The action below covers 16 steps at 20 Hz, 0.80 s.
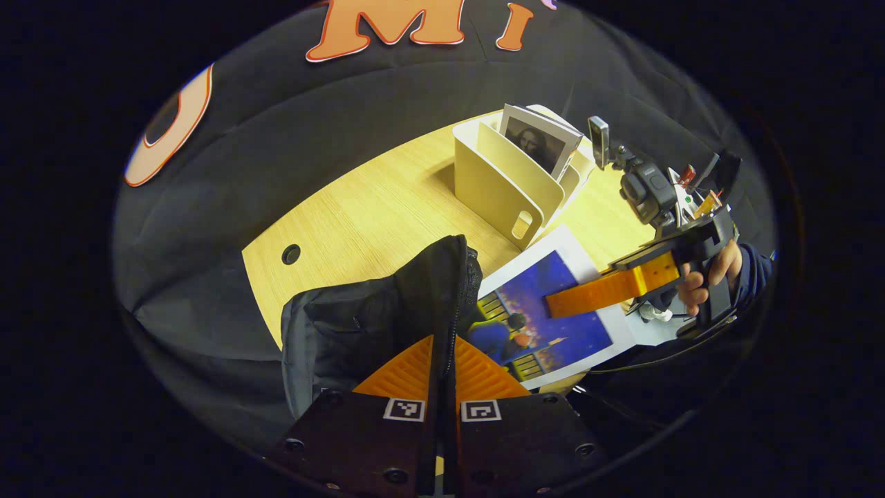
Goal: Open the schoolbag, grab two books from the bookshelf and put them into the schoolbag.
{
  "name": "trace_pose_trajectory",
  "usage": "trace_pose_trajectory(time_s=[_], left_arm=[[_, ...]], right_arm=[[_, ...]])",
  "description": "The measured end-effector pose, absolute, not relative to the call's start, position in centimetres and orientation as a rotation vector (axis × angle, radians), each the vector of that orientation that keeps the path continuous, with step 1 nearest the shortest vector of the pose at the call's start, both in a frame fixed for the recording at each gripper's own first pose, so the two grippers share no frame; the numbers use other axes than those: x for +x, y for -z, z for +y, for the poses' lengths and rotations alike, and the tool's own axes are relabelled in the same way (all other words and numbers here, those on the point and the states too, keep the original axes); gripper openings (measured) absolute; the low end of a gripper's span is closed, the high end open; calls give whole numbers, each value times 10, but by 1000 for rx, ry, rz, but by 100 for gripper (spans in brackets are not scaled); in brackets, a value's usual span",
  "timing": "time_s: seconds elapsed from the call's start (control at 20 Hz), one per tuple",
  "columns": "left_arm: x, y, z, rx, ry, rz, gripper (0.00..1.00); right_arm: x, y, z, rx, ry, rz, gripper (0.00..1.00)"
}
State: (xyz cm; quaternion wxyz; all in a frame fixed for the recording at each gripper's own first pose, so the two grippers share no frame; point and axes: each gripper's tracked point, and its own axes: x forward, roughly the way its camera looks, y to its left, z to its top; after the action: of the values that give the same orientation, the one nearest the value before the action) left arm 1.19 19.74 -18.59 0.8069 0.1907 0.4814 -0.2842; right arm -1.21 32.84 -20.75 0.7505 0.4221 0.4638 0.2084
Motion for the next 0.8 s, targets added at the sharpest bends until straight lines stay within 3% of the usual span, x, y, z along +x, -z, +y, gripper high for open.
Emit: trace_pose_trajectory(time_s=[0.65, 0.8], left_arm=[[0, 193, 181, 314, 630, 1027, 5], [-1, 195, 176, 297, 637, 1032, 5]], right_arm=[[32, 246, 407, 1155, -412, 897, 33], [30, 256, 431, 1155, -435, 983, 34]])
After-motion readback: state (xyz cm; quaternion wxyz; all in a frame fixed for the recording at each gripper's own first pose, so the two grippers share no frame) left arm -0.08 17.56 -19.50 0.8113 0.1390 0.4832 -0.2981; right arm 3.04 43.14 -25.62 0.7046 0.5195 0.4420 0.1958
